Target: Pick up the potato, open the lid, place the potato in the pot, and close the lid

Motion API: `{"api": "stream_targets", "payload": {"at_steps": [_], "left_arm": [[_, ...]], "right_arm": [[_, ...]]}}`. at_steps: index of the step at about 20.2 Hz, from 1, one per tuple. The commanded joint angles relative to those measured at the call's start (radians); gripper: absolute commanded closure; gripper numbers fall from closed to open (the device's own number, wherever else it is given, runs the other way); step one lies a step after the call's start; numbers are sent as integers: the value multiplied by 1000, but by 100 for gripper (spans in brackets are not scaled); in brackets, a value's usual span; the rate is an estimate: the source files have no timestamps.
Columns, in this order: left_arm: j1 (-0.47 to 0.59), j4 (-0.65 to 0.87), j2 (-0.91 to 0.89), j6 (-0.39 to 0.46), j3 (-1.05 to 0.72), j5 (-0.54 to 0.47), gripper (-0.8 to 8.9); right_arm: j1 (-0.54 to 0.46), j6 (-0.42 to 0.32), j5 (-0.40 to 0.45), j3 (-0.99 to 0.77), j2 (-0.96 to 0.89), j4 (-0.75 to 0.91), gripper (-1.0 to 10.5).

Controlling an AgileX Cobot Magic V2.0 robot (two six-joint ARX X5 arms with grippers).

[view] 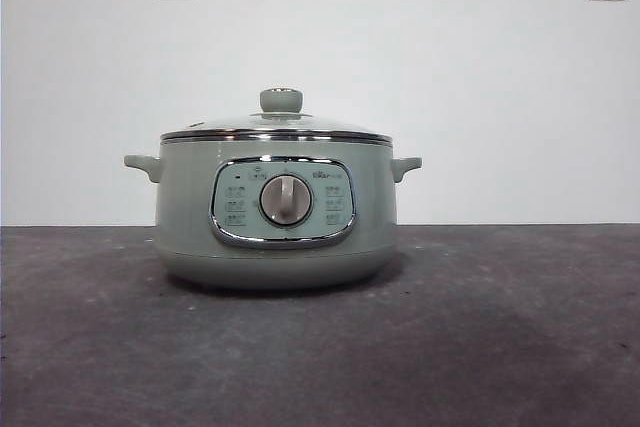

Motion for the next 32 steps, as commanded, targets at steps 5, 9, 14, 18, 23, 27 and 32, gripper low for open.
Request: {"api": "stream_targets", "payload": {"at_steps": [5, 9, 14, 18, 23, 27, 32], "left_arm": [[-1, 6, 2, 11, -9, 1, 816], [-1, 6, 2, 11, -9, 1, 816], [-1, 6, 5, 11, -9, 1, 816], [-1, 6, 6, 11, -9, 1, 816], [-1, 6, 6, 11, -9, 1, 816], [-1, 6, 6, 11, -9, 1, 816], [-1, 6, 6, 11, -9, 1, 816]], "right_arm": [[-82, -212, -70, -310, -187, 257, 946], [-89, -276, -70, -413, -187, 267, 946], [-89, -280, -71, -510, -187, 375, 946], [-89, -281, -69, -547, -187, 477, 946], [-89, -291, -63, -571, -187, 533, 946], [-106, -291, -66, -571, -187, 529, 946], [-114, -287, -68, -571, -187, 533, 946]]}}
